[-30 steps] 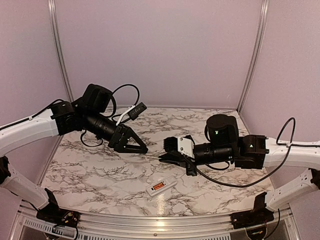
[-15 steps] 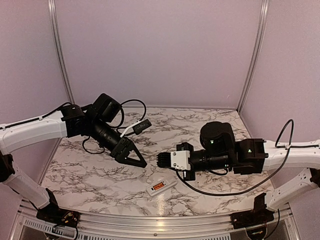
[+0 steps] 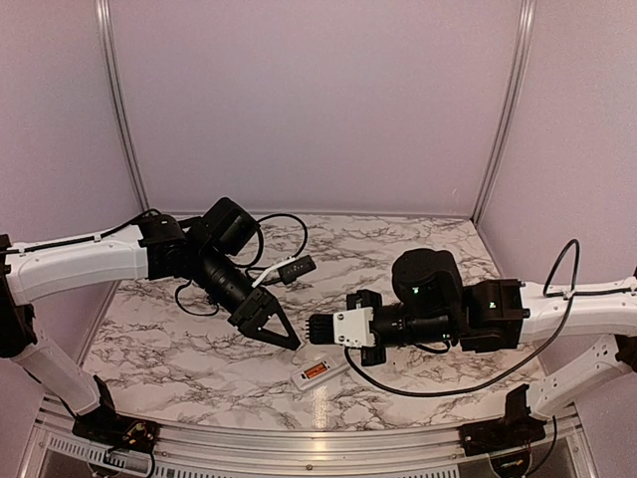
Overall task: Load the batteries into the remote control
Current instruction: Pass from the right arm to the left
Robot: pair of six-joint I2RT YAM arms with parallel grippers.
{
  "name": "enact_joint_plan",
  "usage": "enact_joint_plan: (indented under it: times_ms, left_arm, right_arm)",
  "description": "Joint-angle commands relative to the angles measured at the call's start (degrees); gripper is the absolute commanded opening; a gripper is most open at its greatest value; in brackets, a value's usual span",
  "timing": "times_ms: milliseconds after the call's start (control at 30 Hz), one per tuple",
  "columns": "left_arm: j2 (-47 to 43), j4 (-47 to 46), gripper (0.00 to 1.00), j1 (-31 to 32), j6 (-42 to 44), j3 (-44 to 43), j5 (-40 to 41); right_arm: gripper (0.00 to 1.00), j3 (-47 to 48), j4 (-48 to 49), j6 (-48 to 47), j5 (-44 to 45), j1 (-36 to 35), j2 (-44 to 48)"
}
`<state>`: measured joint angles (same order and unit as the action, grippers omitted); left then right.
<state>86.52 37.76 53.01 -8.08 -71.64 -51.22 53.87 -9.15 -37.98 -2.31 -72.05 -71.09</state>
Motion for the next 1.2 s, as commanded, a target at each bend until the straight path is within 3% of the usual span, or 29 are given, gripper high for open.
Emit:
enact_joint_plan:
  times_ms: [0,300,567,767,833,1000,1167]
  left_arm:
    - [0.40,0.98,0.42,0.36,0.94,-2.08,-1.48]
    - [0.95,1.00,0.32,0.34,0.70,-2.68,-1.27]
    - [1.28,0.97,0.37,0.34,0.54,-2.93,-1.61]
    - [0.84,0.98,0.21,0.34,1.12,-2.86,-0.39]
    - [0.84,1.00,0.18,0.25,1.46,-2.63,0.59]
    - [0.34,0.72,0.13,0.27,1.96,-2.23,5.31]
    - [-2.02,-2.95,0.10,0.27,0.84,0.57,14.44]
  right_arm:
    - [0.00,2.02,-0.82,-0.73,0.83,-0.55,-0.37]
    - [0.00,2.12,-1.13,-1.48,0.85,-0.72,-0.47]
    - [0.00,2.12,-1.35,-2.02,1.69,-1.21,-0.72]
    - [0.01,1.97,-1.09,-1.29,2.04,-1.25,-0.48]
    - [0.05,1.59,-0.43,-0.87,2.04,-1.25,-0.22]
    - [0.35,1.05,2.30,2.69,5.46,-1.18,1.02]
    - [0.41,0.10,5.33,9.03,4.00,1.28,4.50]
